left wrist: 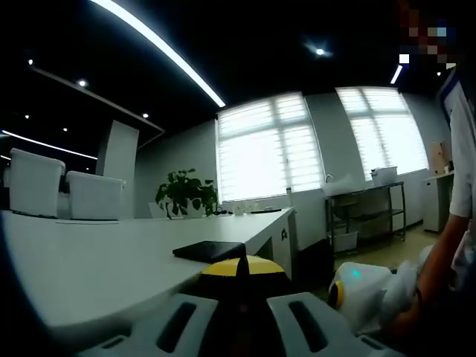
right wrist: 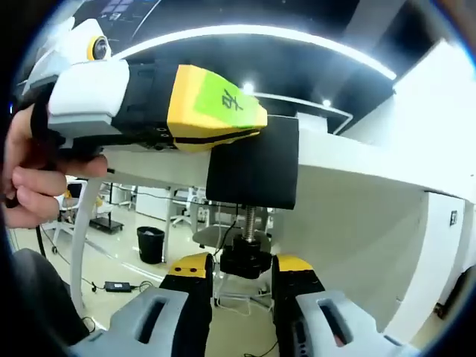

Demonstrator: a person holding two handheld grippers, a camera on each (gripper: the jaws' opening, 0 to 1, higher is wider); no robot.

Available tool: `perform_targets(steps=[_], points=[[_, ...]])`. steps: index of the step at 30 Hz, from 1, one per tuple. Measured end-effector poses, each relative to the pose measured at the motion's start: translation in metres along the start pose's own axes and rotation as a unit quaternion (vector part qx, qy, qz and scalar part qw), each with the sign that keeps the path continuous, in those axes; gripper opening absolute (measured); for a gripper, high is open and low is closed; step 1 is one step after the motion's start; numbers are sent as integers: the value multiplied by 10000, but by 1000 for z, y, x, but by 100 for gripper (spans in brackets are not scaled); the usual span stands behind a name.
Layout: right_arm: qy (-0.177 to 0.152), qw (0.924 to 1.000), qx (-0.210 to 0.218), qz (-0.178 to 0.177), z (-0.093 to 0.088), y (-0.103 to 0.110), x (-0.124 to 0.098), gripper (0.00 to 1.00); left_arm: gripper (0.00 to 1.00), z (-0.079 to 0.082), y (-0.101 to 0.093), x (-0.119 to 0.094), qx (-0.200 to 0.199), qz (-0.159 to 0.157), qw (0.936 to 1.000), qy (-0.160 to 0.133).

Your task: Clamp the fixed fixture on the desktop, loosen the retaining clip, secure it to the edge of the desk, and tighten the retaining clip.

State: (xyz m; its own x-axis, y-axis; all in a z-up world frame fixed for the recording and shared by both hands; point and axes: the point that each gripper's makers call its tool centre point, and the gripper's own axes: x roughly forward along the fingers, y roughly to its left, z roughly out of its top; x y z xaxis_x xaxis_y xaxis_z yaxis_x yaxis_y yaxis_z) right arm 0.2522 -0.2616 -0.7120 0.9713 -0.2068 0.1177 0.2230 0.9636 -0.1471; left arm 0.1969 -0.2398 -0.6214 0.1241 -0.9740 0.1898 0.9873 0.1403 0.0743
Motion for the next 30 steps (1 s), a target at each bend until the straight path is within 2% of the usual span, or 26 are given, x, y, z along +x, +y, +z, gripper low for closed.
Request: perform_targets(steps=[7,11,14,19,25,26,27,29,30], points=[[-25,9999,15,140,0,-1,4,26,3,0,0,-1,1,-22,10000,-2],[-187,9976,126,660,1,5,3,26,3,0,0,-2,-2,-25,10000,-12],[-231,9927,70,1182,2,7,2,26,3,0,0,-2,-2,-27,10000,-10],[-233,9725,-128,2312,3,14,5,26,3,0,1,-2,-13,-34,10000,-11],[-208,9381,-253,3449,2,24,5,26,3,0,1,-2,-22,-47,10000,-20],[-180,9329,-220,3590,2,26,4,26,3,0,1,-2,-31,-50,10000,-25],[-81,9329,-177,3597,-1,19,6,26,3,0,1,-2,-37,-53,10000,-30],[-8,9265,7,3762,-1,19,6,26,3,0,1,-2,-36,-56,10000,-37],[-13,9264,11,3765,-1,18,7,26,3,0,1,-2,-35,-59,10000,-39]])
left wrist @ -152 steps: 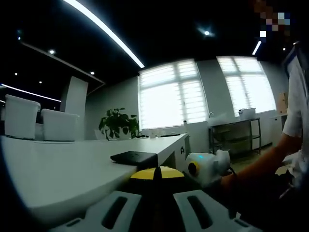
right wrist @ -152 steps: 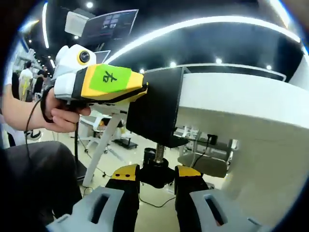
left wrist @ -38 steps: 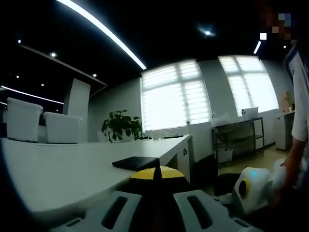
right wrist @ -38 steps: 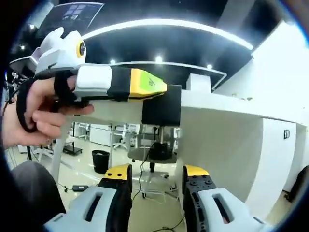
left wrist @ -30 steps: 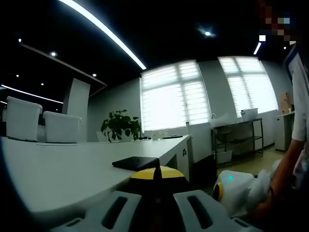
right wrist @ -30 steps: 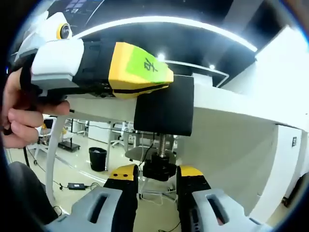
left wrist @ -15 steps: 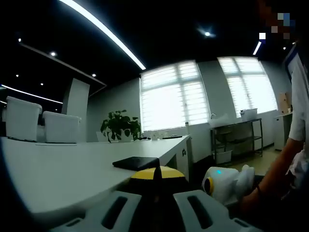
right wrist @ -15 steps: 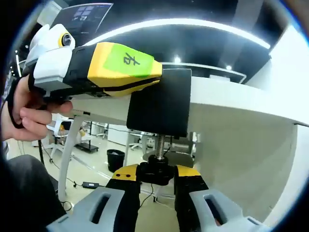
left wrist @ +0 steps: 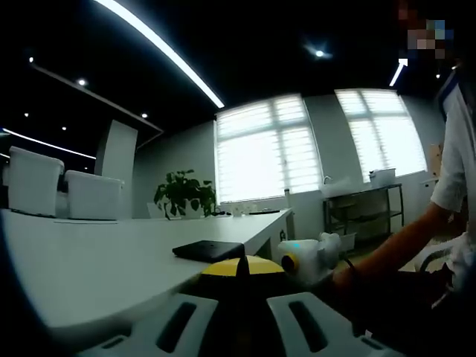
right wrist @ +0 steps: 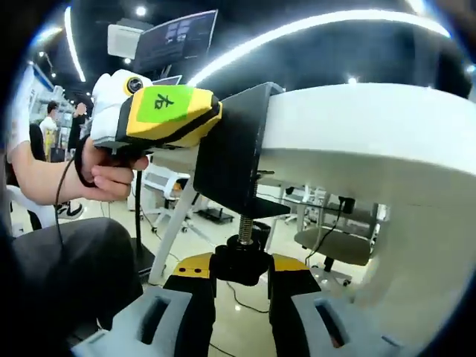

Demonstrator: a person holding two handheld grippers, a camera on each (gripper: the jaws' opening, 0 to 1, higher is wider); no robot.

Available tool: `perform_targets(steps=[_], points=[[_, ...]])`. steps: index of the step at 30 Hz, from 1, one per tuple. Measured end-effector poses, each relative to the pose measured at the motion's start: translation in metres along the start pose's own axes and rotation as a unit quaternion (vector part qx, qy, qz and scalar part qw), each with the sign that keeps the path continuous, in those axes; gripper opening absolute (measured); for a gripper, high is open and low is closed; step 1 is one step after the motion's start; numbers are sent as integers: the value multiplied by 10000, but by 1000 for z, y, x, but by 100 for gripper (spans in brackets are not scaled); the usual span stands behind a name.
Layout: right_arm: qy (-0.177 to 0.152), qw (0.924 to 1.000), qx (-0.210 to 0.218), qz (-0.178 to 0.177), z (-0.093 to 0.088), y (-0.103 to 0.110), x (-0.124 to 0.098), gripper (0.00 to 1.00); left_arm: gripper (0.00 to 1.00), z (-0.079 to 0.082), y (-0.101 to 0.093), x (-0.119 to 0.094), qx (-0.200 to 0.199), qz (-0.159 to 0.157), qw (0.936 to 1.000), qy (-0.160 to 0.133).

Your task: Clamp the fixed fixture on the desktop, loosen the retaining clip, secure it to the edge of the desk, and tighten the retaining clip.

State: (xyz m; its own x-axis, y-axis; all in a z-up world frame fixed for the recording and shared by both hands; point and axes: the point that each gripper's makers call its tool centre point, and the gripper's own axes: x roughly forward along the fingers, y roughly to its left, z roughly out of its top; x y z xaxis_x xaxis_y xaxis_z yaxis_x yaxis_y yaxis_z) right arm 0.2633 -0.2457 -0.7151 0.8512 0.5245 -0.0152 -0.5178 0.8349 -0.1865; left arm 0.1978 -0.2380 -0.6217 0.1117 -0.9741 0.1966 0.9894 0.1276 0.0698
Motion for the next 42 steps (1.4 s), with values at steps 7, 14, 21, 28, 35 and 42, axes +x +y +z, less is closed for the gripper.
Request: perform_targets(steps=[7,14,21,28,35,42], points=[[-22,9994,-34,-350,-5,-2,2,29,3,0,0,0,10,4,10000,-1],[33,9669,12,-2553,-16,0,-43,43,3,0,1,0,25,8,10000,22],[25,9187,521,-3916,-17,17,-73,42,3,0,0,0,28,34,10000,10],[-162,9124,502,-4058,-2,13,-66,41,3,0,0,-1,20,55,10000,21],[-235,9120,265,-4088,13,0,-42,38,3,0,-1,-1,1,54,10000,11],[-39,9135,34,-4067,15,-11,-20,31,3,1,-1,-2,-18,35,10000,-4]])
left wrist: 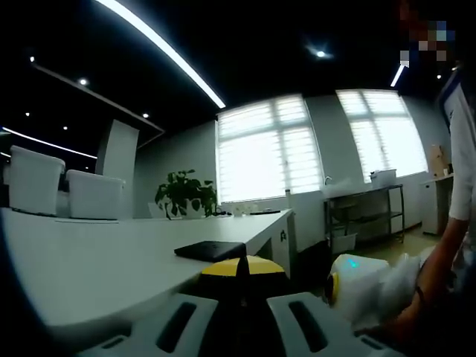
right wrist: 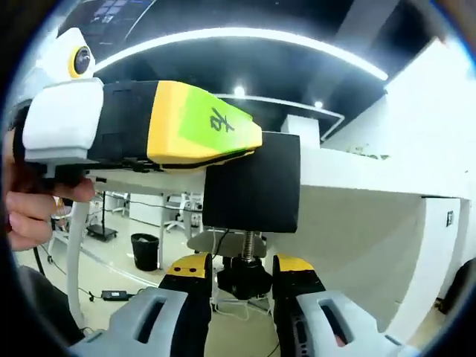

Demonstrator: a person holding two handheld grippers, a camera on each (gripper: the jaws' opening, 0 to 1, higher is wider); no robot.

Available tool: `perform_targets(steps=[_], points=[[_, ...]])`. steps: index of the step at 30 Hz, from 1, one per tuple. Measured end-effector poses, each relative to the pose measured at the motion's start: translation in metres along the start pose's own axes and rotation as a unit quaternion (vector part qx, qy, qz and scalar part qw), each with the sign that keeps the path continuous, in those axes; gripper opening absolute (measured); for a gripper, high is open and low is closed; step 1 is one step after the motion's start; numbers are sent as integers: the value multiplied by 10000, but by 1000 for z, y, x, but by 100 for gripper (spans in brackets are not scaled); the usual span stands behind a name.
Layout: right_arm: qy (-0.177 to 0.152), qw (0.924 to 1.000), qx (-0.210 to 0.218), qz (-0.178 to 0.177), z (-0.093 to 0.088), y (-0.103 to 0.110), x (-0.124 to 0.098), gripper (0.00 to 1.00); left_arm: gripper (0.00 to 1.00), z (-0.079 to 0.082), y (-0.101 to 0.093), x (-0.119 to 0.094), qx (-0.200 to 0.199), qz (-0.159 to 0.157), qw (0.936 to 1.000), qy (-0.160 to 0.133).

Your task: Clamp the fixed fixture on the desktop, loosen the retaining clip, secure it to the edge of the desk, and tighten the retaining clip.

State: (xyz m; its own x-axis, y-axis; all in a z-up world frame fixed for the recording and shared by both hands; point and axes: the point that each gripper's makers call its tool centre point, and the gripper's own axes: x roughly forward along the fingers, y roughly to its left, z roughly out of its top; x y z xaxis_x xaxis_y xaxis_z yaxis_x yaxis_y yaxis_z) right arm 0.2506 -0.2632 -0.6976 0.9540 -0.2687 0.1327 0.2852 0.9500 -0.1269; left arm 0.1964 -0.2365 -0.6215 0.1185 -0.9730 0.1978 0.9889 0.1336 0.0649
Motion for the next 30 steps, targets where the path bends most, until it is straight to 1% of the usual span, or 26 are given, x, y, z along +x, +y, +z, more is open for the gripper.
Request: perform_targets(steps=[2,5,8,10,11,13,16,18,20,21,22,24,25,26,28,30], points=[[53,9999,-123,4,-3,-1,6,30,3,0,0,0,-1,-4,10000,-3],[126,9998,-150,49,-7,0,5,30,3,0,-1,-1,-7,-7,10000,-2],[89,9998,-146,111,-7,1,4,29,3,0,-1,-1,3,-7,10000,3],[69,9996,-155,214,-8,2,5,29,3,0,-2,-1,3,-8,10000,3],[47,9993,-120,338,-8,3,7,29,3,0,-2,-1,2,-8,10000,2],[-56,9975,-89,702,-7,7,7,29,3,0,-2,-2,10,-5,10000,1],[-193,9911,-61,1313,-6,11,7,29,3,1,-2,-3,3,-5,10000,2],[-244,9820,8,1875,-6,15,7,29,3,1,-3,-3,9,-5,10000,8],[-307,9693,-99,2437,-6,19,6,29,3,1,-3,-3,4,-7,10000,14],[-306,9612,-137,2737,-5,23,5,29,3,1,-3,-3,2,-7,10000,14],[-286,9507,-243,3079,-4,28,2,29,3,1,-3,-3,-1,-8,10000,14],[-219,9343,-312,3545,-7,28,2,29,3,1,-4,-3,-11,-9,10000,11],[-225,9275,-393,3710,-7,29,2,29,3,1,-4,-3,-14,-11,10000,10],[-202,9198,-370,3901,-8,31,1,29,3,1,-4,-4,-16,-12,10000,12],[-141,9103,-292,4126,-9,32,4,29,3,1,-4,-3,-12,-14,10000,7],[-109,9067,-273,4207,-9,32,5,29,3,1,-4,-3,-8,-16,10000,3]])
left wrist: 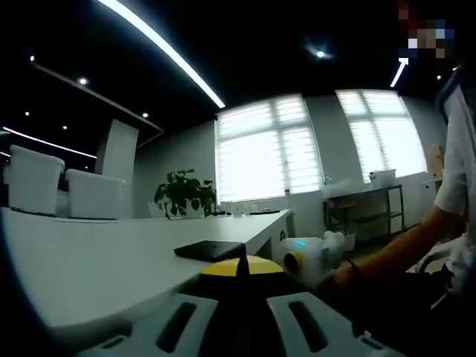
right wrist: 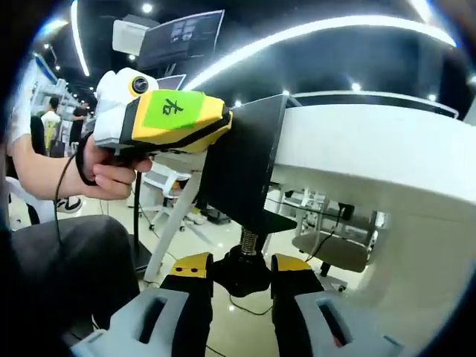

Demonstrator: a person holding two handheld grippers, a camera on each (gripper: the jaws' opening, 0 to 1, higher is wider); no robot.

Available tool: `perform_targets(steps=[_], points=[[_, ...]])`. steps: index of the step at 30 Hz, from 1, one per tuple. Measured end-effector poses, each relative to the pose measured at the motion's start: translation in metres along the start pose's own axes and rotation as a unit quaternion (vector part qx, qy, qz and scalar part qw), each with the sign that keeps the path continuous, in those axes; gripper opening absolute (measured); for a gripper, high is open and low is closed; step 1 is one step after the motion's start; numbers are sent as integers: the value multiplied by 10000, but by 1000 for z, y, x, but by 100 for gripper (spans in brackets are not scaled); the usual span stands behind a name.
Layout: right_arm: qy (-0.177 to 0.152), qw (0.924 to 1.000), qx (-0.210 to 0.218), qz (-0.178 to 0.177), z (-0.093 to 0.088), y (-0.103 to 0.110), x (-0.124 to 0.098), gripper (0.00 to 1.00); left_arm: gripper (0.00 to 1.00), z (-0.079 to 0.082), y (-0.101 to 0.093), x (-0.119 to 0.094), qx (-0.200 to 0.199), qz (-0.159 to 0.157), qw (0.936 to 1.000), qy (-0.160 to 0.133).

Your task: Clamp the fixed fixture on the desktop, loosen the retaining clip, secure it to the edge of the desk, and tighten the retaining clip.

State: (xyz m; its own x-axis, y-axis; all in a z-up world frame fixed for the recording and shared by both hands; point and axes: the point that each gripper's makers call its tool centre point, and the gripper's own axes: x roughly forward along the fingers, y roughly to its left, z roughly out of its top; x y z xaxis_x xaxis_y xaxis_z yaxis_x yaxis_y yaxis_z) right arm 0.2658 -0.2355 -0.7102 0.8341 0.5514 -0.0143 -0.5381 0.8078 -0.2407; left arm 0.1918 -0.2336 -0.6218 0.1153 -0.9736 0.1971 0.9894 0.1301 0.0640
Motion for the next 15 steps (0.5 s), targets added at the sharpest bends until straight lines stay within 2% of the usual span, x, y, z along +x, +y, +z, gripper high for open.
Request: perform_targets(steps=[4,6,7,9,10,11,12,15], points=[[14,10000,-14,30,-1,1,2,29,3,0,0,0,-29,-15,10000,-15],[-10,9997,108,-200,-3,-1,0,30,3,0,0,0,-16,-11,10000,-15],[46,9990,207,-394,-6,-3,-1,32,3,0,0,0,-4,-8,10000,-11],[226,9945,207,-1002,-16,-10,-8,41,3,0,0,1,13,-5,10000,1],[290,9891,289,-1418,-23,-10,-15,44,3,0,0,1,6,-6,10000,1],[385,9850,311,-1650,-28,-10,-20,45,3,0,0,1,-4,-7,10000,-1],[397,9782,419,-1993,-34,-4,-29,45,3,0,0,1,-15,-8,10000,-4],[358,9623,619,-2623,-39,19,-44,45,3,-1,1,1,13,8,10000,4]])
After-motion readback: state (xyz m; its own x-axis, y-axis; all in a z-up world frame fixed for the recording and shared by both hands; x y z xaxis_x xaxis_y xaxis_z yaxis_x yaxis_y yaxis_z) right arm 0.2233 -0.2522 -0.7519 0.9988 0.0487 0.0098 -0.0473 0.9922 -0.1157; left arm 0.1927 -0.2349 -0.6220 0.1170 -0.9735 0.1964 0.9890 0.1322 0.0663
